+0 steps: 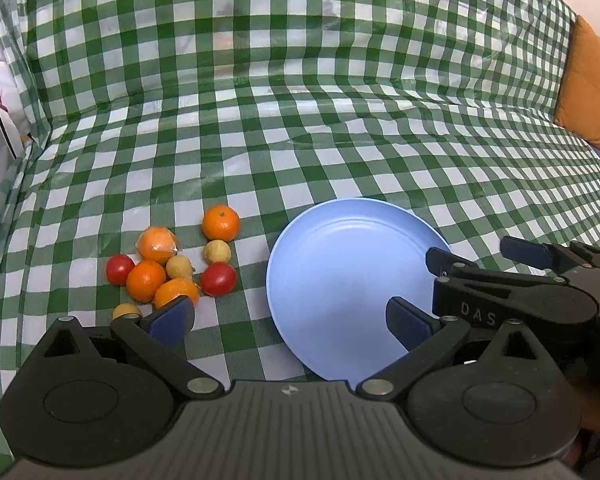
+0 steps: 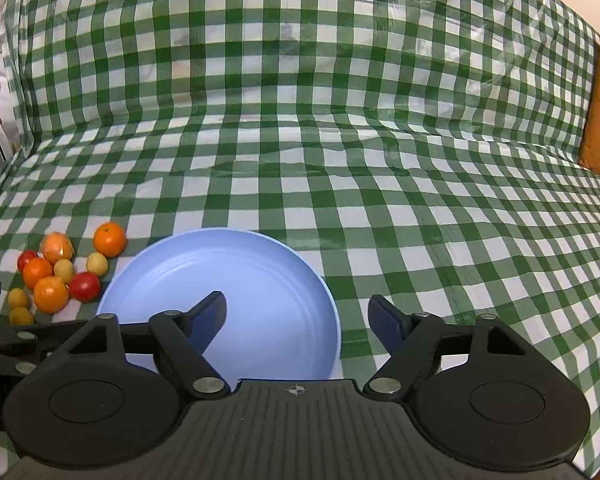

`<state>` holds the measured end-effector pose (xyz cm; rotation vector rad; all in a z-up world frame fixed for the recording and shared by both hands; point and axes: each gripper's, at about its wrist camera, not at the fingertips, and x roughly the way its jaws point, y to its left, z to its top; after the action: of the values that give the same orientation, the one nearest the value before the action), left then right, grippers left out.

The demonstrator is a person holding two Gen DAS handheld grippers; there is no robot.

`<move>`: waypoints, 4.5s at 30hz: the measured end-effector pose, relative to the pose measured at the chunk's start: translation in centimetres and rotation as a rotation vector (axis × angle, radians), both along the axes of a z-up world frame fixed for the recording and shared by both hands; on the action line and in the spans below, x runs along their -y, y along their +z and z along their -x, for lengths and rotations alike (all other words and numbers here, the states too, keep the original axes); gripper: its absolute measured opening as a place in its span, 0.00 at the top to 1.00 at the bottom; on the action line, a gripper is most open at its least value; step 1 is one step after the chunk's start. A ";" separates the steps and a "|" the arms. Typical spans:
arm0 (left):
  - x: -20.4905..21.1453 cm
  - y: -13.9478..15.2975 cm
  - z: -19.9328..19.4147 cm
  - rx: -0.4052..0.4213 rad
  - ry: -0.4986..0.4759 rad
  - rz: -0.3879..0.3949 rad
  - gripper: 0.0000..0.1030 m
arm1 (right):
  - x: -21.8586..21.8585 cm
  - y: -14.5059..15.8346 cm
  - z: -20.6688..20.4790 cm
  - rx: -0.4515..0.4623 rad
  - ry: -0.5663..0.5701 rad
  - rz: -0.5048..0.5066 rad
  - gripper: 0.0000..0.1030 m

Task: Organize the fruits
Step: 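Grasp a yellow fruit with the left tool while the right tool grasps a red tomato, then carry both fruits over the blue plate and open the right tool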

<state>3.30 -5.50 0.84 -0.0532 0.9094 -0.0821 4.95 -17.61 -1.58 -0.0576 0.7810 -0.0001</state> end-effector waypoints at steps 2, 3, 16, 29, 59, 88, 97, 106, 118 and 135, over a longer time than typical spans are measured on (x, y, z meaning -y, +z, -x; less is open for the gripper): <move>-0.2 0.4 0.2 0.014 -0.006 0.003 0.07 | -0.3 0.1 0.0 0.009 0.003 -0.017 0.34; -0.4 0.6 0.2 0.021 -0.013 0.002 0.08 | -0.4 0.1 0.1 0.016 0.007 -0.022 0.39; -10.5 4.3 -2.3 0.091 -0.072 0.102 0.84 | -3.4 1.0 0.4 0.133 0.060 -0.139 0.64; -18.6 -1.9 -3.7 -0.132 0.113 0.187 0.84 | -12.5 -2.2 -0.3 0.104 0.345 -0.095 0.64; -18.8 -7.0 -3.9 -0.329 0.187 0.197 0.71 | -15.5 -4.4 -5.3 -0.081 0.428 -0.047 0.67; -3.0 -0.6 -1.0 -0.011 -0.132 0.024 0.71 | -2.9 2.5 -4.1 -0.015 0.155 -0.018 0.67; 0.2 -1.2 -1.2 -0.013 -0.191 0.016 0.71 | -1.0 2.1 -4.5 -0.026 0.110 -0.015 0.67; 1.3 -1.8 -1.0 -0.012 -0.229 0.007 0.71 | -0.1 1.9 -4.3 -0.032 0.096 -0.013 0.67; 2.2 -1.9 -1.1 -0.002 -0.258 0.005 0.71 | -0.5 1.5 -5.1 -0.049 0.078 -0.010 0.67; 2.5 -1.7 -1.1 0.010 -0.264 0.009 0.71 | 0.4 1.1 -4.9 -0.054 0.068 -0.005 0.67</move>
<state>4.43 -7.96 -0.87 0.0597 0.9022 -0.3314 9.83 -18.04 -0.49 -0.0792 0.8323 0.0681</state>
